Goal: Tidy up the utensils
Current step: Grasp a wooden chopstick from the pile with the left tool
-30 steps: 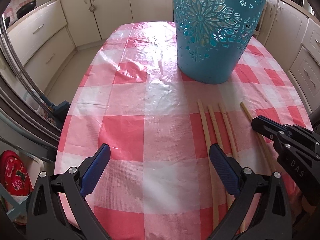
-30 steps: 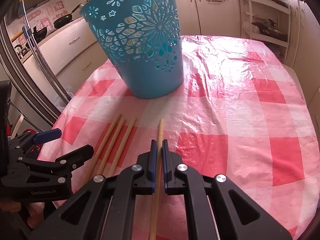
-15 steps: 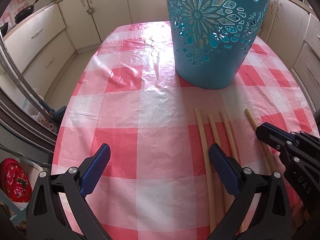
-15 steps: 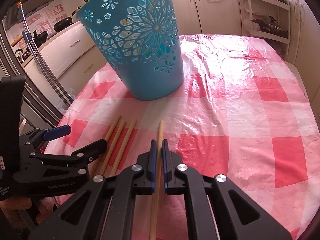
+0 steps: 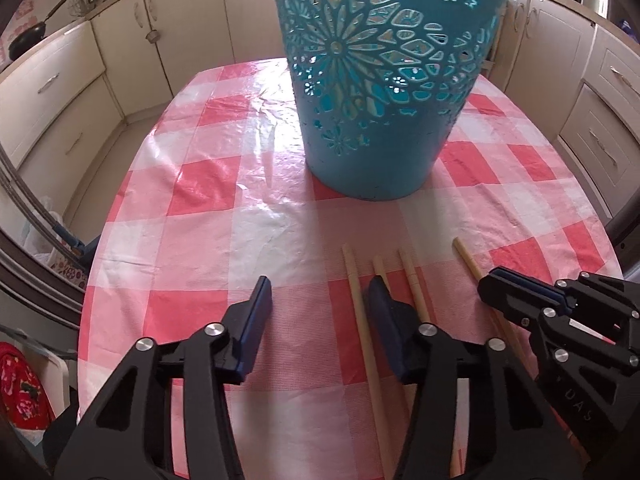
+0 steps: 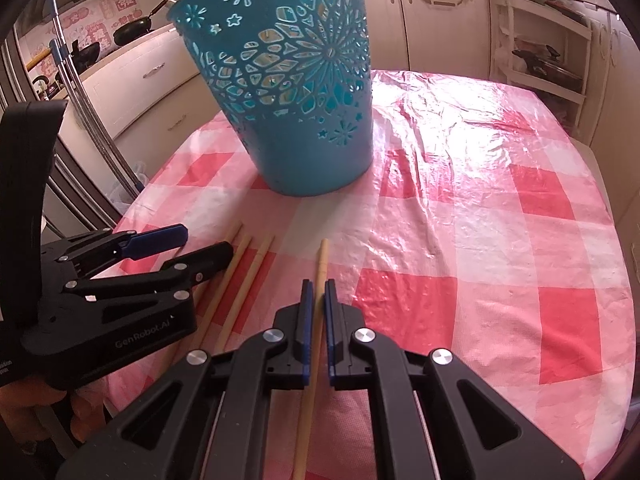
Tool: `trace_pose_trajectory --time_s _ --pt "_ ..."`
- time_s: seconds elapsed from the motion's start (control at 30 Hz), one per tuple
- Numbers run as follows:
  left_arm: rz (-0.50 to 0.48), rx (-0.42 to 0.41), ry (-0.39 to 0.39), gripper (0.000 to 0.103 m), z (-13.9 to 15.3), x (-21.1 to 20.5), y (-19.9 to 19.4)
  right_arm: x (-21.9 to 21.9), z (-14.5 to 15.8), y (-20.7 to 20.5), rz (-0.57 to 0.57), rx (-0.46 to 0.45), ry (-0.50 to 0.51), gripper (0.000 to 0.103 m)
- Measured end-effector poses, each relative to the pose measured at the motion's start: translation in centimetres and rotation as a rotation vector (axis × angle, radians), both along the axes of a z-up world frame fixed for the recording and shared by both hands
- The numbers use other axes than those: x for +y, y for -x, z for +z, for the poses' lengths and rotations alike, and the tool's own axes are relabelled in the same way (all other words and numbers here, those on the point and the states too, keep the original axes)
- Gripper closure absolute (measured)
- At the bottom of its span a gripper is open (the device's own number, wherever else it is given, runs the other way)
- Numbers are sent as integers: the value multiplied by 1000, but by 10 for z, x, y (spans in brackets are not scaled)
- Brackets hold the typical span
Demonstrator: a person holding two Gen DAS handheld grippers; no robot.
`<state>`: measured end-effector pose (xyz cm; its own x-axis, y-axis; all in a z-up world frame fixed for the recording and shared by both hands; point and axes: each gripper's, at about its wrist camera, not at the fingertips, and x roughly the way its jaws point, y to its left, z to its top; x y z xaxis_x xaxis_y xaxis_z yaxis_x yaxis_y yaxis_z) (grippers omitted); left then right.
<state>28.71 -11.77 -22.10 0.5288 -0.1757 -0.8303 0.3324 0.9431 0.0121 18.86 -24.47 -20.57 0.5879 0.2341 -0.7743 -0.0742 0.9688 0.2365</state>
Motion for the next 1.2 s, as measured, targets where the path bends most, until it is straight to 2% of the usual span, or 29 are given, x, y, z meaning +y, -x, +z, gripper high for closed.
trace_pose_trajectory --time_s 0.03,0.1,0.2,0.33,0.43,0.53,0.57,0.63,0.67,0.83,0.9,0.97,1.03,1.07,1.2 --pt "-17 -1 3 69 1 -2 1 0 0 0 -8 -5 4 97" --pt "-54 1 13 86 1 -6 3 -4 0 -1 -31 -10 3 97" --pt "-71 14 15 96 3 -9 5 -10 0 -1 -55 1 -2 97" --pt "-65 30 -7 95 4 -8 8 -9 1 0 -38 15 2 96" --pt "-35 31 -21 84 3 -3 4 -8 1 0 -31 14 10 96" --pt "-32 35 -7 82 2 0 0 -6 0 1 -27 4 16 96" --pt "-38 33 -8 84 2 -1 0 -6 0 1 -27 -1 20 96" --pt "-54 38 5 96 2 -2 0 -6 0 1 -36 -8 22 97" --pt "-59 40 2 97 3 -3 0 -7 1 2 -41 -9 19 97" --pt "-82 52 -13 97 2 -6 0 -8 0 -1 -38 2 12 96" --pt "-67 53 -13 91 2 -6 -2 -6 0 -2 -31 -1 26 96" --pt "-66 46 -13 91 1 -5 -3 -5 -1 -3 -29 -3 26 97" --pt "-74 40 -19 92 1 -7 -3 -4 -1 -3 -26 -5 28 96" --pt "-84 41 -16 97 1 -8 -3 -4 -1 -3 -25 -6 29 96" --pt "-96 41 -24 98 2 -11 1 -2 -1 -3 -23 -9 38 96"
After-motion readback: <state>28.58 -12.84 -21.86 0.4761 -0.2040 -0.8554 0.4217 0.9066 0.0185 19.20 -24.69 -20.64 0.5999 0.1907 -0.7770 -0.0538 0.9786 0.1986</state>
